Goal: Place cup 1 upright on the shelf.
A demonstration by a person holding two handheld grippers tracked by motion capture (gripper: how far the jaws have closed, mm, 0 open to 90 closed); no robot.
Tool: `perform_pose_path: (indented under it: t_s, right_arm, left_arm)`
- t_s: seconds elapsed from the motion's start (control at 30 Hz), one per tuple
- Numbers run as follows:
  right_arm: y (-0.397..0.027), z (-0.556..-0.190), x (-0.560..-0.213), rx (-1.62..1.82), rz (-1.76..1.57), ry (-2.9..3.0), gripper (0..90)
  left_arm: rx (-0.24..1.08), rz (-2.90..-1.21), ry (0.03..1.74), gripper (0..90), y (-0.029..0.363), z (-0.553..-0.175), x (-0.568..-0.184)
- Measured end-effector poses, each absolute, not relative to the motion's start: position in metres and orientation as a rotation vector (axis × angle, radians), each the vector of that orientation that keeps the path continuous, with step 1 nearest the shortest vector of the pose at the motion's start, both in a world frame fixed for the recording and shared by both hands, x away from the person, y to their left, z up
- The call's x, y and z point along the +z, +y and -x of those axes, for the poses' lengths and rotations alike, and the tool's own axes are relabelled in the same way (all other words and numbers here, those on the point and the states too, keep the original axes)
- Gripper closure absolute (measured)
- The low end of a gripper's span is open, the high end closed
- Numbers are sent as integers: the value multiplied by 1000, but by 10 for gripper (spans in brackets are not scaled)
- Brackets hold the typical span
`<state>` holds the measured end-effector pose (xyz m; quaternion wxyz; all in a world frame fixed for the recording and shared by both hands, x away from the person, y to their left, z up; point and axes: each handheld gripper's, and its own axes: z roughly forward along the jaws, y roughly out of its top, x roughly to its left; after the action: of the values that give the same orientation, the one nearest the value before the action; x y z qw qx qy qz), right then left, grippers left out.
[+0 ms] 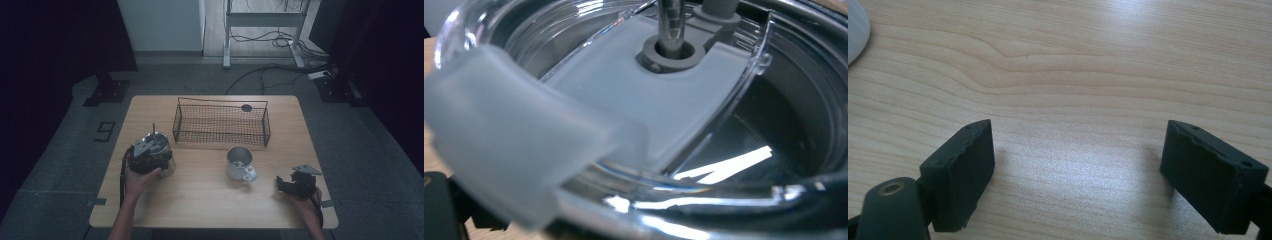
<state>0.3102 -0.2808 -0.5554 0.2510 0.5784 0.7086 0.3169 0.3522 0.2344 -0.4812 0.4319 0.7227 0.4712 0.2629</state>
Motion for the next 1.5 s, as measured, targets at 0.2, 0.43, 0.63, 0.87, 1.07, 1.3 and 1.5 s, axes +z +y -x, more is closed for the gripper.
perform_pose_path:
  t_s: [0.2,0.43,0.63,0.87,1.07,1.3,1.5]
  right_arm:
    - [-281,-310,-555,862,-1574,1928,136]
    - [-281,-310,-555,862,-1574,1928,136]
    - [-281,-310,-555,863,-1574,1928,137]
    - [-281,-310,-555,862,-1575,1927,137]
    - [-281,-310,-555,860,-1578,1924,137]
    - [-281,-310,-555,861,-1579,1923,137]
    - [-281,-310,-555,861,-1579,1924,137]
  left_arm:
    - [662,-1801,1171,38,234,-352,-481]
    - [650,-1775,1181,40,235,-352,-480]
    - [641,-1750,1179,41,237,-349,-473]
    - [650,-1749,1164,41,237,-345,-460]
    - [656,-1752,1149,41,232,-344,-448]
    - [669,-1761,1129,41,223,-343,-435]
    - [670,-1757,1115,42,220,-343,-424]
